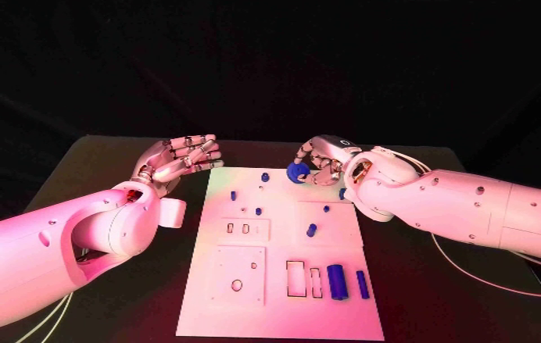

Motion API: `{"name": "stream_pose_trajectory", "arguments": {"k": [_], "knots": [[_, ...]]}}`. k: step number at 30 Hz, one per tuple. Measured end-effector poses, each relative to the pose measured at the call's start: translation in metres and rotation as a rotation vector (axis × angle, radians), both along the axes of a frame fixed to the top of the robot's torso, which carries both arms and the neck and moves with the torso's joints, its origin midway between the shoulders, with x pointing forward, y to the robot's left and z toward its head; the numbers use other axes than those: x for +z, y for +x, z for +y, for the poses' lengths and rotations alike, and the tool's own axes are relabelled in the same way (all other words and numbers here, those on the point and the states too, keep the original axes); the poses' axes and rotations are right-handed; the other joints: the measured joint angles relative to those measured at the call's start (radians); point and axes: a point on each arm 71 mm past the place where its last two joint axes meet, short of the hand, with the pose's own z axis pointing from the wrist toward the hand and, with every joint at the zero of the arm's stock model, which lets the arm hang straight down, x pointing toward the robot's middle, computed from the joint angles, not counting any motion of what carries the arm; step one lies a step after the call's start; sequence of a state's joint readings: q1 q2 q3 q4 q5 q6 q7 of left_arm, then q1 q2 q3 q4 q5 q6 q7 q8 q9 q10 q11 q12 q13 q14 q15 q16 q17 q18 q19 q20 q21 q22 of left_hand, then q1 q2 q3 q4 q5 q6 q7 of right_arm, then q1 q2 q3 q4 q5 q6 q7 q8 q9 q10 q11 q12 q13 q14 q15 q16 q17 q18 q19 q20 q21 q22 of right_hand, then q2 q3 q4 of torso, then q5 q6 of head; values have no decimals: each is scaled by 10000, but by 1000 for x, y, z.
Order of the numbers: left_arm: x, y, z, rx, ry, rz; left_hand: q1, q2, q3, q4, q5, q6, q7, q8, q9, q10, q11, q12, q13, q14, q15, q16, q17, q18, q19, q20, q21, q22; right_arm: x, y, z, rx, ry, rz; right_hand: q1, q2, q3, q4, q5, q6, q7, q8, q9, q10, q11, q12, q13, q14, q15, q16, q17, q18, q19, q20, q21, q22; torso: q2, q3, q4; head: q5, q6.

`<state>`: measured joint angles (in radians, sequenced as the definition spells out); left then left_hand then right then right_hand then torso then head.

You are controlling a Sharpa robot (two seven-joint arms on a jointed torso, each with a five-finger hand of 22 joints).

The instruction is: Assemble the parts on the task board

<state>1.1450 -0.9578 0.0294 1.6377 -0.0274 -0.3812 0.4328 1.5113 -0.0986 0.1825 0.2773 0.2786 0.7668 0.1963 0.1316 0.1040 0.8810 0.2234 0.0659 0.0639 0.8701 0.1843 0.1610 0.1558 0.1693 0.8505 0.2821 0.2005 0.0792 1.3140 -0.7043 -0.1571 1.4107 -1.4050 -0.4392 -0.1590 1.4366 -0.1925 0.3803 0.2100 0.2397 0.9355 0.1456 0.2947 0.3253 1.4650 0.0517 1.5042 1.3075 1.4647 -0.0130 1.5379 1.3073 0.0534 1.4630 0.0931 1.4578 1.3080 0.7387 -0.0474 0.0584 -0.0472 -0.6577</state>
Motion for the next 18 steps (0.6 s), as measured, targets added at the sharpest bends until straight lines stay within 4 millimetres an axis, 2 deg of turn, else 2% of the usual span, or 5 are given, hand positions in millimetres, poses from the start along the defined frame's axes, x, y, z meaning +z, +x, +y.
{"name": "stream_pose_trajectory", "arguments": {"k": [7, 18], "knots": [[0, 0, -3, -58, -16, -1, 0, 0, 42, 42, 0, 0, 1, 0, -9, 0, 0, 0, 0, 0, 0, 0, 12, 0, 0, 0, 0, -10, 6, -9, 38, 751, -62, -562, -28, 4, 68, -16, -23, 5, 5, 0, 1, 0, 1, 0, -1, 2, -1, 0, 8, 0, 0, 0, 41, -1, 2, -12, -6, 33, 9], [1, -1, -7, -196, 103, -132, 44, -44, 97, -14, 0, -21, 21, 0, -8, -37, -37, 0, 0, 0, 0, 1, 24, 0, 0, 0, 0, -9, -7, -12, 71, 1101, -267, -689, -104, -71, 233, -98, -55, 7, 6, 0, 5, -1, 1, -1, -1, 36, -35, -1, 7, 1, -1, 1, 41, -2, -1, -29, 16, 114, -30]]}}
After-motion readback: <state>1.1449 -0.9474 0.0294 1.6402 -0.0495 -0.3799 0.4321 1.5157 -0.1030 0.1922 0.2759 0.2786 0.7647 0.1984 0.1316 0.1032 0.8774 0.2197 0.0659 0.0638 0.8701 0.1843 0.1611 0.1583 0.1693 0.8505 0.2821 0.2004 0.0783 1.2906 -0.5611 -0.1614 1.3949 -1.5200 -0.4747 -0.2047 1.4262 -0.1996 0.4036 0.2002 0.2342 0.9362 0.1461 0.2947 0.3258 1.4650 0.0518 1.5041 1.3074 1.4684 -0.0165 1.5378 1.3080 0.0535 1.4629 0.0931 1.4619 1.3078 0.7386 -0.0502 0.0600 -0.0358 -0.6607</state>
